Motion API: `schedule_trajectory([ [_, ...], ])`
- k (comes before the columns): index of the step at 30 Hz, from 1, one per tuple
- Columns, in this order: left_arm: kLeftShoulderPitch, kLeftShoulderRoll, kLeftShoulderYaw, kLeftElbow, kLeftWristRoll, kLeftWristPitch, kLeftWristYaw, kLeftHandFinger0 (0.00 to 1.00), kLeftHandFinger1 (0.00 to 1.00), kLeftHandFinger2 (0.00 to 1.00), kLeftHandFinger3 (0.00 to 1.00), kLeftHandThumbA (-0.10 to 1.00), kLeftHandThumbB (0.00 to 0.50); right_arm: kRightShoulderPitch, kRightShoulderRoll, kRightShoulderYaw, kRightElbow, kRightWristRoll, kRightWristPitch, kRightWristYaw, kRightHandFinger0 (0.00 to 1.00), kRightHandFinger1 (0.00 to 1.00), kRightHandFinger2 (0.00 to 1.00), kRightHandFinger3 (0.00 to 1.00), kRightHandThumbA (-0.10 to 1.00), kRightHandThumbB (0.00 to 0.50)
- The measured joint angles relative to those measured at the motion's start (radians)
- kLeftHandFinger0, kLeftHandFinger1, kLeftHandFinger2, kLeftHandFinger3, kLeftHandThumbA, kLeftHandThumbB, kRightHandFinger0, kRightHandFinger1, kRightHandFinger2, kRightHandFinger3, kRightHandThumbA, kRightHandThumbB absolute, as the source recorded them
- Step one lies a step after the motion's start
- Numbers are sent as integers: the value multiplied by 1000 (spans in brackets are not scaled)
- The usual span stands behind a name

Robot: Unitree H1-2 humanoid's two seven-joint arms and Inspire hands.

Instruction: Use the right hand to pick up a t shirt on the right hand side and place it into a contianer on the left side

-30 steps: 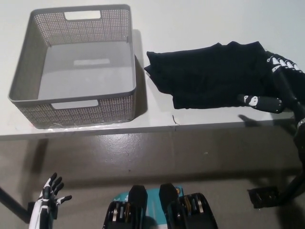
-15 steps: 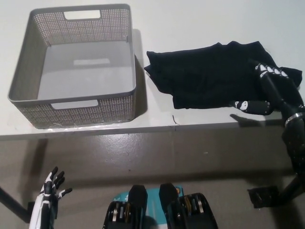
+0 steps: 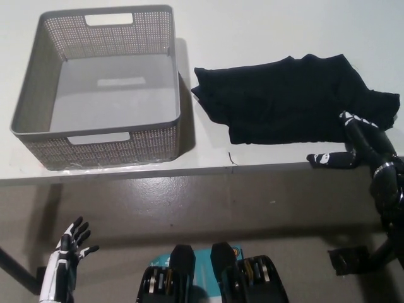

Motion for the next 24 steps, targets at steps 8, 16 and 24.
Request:
schedule_trajectory([
  [8,2,-3,-1,-9,-13,20,-11,787,913,919,929,983,440,-23,4,-24,67,25,-2,-31,1000,1000,1000,1000,1000,442],
  [16,6,-2,-9,-9,-8,26,-12,789,913,923,953,990,413,-38,13,-19,98,34,-3,-58,1000,1000,1000,1000,1000,486],
  [24,5,-2,-15,-11,-8,32,-13,771,898,902,942,968,424,-72,44,-6,136,34,1,-82,1000,1000,1000,1000,1000,475],
])
